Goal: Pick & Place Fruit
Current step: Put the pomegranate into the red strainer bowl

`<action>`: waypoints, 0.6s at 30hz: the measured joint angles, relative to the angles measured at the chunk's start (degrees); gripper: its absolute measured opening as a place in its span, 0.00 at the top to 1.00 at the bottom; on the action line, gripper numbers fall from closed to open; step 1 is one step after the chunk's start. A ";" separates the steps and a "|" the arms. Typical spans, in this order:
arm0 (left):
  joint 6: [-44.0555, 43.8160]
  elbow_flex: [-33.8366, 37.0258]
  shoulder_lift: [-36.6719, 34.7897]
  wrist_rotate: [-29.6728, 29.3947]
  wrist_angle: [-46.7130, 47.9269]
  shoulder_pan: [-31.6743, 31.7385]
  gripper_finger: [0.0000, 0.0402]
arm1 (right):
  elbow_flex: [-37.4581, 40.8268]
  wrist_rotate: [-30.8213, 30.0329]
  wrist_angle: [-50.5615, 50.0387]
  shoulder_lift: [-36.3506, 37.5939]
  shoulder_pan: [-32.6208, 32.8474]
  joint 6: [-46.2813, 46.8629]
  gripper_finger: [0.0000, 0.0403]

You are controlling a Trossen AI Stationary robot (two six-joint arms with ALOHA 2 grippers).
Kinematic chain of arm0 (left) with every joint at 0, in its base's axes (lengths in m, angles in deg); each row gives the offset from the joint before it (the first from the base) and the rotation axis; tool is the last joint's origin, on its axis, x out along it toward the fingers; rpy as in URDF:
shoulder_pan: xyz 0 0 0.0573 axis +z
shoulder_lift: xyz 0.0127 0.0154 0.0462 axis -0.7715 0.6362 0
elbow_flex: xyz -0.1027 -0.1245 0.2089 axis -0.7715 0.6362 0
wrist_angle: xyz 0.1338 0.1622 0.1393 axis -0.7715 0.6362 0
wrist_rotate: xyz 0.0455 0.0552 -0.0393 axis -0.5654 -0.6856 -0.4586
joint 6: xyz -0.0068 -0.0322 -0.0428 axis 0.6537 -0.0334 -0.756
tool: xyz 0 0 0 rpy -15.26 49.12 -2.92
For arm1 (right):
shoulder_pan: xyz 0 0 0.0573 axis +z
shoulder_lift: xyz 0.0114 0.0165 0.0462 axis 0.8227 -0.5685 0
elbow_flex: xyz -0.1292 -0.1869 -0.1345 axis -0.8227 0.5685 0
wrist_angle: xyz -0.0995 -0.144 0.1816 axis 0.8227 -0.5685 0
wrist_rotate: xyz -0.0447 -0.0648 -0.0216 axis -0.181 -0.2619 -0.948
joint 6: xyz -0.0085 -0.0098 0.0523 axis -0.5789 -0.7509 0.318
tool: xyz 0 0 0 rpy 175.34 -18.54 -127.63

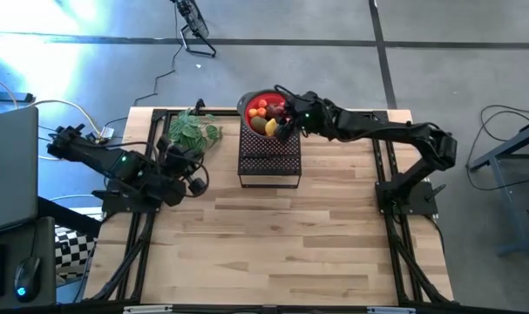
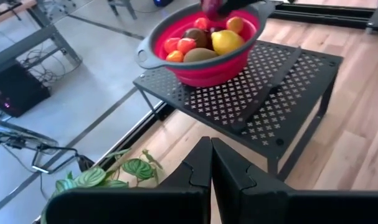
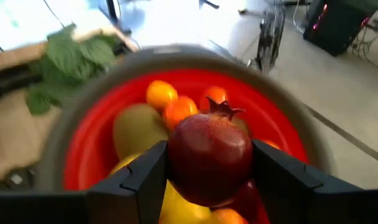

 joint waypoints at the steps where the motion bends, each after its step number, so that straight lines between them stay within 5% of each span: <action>1: 0.00 0.00 0.00 0.02 -0.03 0.25 1.00 | 0.00 0.04 -0.76 -0.13 -0.03 -0.19 0.50; 10: -0.24 0.00 0.00 0.29 -0.07 0.66 1.00 | 0.04 0.19 -1.79 -0.35 -0.01 -0.31 0.49; 18: -0.44 0.00 0.00 1.77 -0.09 0.66 1.00 | 0.04 0.17 -1.51 -0.36 -0.10 -0.31 0.38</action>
